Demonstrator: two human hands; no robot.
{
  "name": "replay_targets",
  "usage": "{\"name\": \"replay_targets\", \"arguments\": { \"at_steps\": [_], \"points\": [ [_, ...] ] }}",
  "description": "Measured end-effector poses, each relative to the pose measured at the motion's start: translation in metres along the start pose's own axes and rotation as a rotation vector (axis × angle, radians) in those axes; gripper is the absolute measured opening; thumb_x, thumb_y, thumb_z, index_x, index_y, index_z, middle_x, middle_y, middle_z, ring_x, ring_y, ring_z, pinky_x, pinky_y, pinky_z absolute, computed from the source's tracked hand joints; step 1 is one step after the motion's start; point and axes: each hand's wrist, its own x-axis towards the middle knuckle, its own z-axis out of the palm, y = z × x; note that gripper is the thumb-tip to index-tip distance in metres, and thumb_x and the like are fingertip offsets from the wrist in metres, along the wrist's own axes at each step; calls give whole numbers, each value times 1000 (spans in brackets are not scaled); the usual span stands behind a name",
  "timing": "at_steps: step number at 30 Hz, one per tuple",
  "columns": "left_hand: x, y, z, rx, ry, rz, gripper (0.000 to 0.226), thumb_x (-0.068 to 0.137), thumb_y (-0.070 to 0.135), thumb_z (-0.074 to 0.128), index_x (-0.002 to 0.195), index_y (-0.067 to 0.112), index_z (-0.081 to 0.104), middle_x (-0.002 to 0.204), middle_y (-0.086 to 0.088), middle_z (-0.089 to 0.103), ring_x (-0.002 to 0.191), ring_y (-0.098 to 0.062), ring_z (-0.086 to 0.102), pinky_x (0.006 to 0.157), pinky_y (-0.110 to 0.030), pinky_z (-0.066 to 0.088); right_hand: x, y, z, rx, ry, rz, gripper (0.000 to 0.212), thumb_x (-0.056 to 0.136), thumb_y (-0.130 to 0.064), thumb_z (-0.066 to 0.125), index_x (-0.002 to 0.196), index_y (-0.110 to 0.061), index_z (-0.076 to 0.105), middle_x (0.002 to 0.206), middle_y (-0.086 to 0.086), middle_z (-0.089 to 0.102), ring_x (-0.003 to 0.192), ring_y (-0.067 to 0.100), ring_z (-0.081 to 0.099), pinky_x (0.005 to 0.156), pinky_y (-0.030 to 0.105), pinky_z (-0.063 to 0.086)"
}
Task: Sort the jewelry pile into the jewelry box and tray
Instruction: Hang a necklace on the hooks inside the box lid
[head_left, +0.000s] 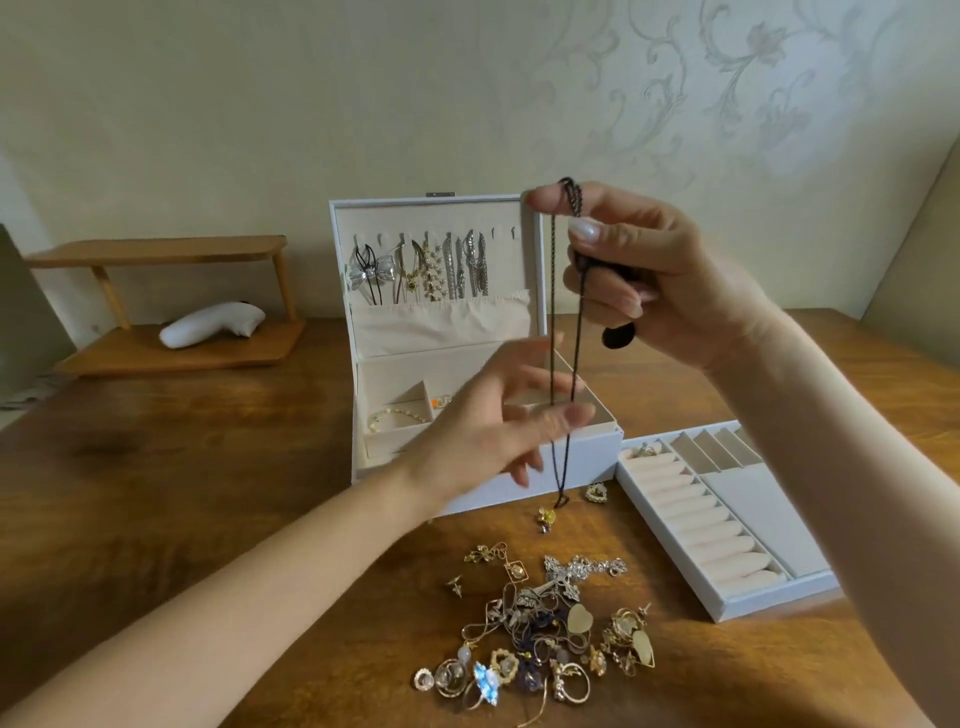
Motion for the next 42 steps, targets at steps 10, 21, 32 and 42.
{"name": "replay_targets", "arguments": {
  "at_steps": [10,21,32,42],
  "points": [
    [88,51,-109,72,261,51,10,87,23,63,81,18,68,73,6,63,51,-1,41,47,-18,30,61,33,-38,-134,243,87,15,94,-7,49,86,-4,62,51,3,43,38,3,26,39,15,17],
    [142,56,-150,22,511,86,13,89,24,63,80,17,68,70,4,60,58,-6,36,43,-15,26,113,81,-80,-724,404,132,8,79,1,70,88,2,72,62,4,69,67,23,59,67,34,49],
    [139,27,-159,7,673,182,14,91,15,60,79,15,67,66,5,59,48,6,45,50,-9,35,119,109,-89,-1166,246,344,6,82,-6,69,86,-2,71,62,2,64,47,8,55,47,13,45],
    [145,-27,-121,890,142,-76,16,86,27,66,72,26,59,84,7,61,83,-13,56,79,-29,43,123,78,-94,-678,533,131,8,82,-1,68,87,5,68,51,-5,65,32,4,48,34,15,35]
  ]
}}
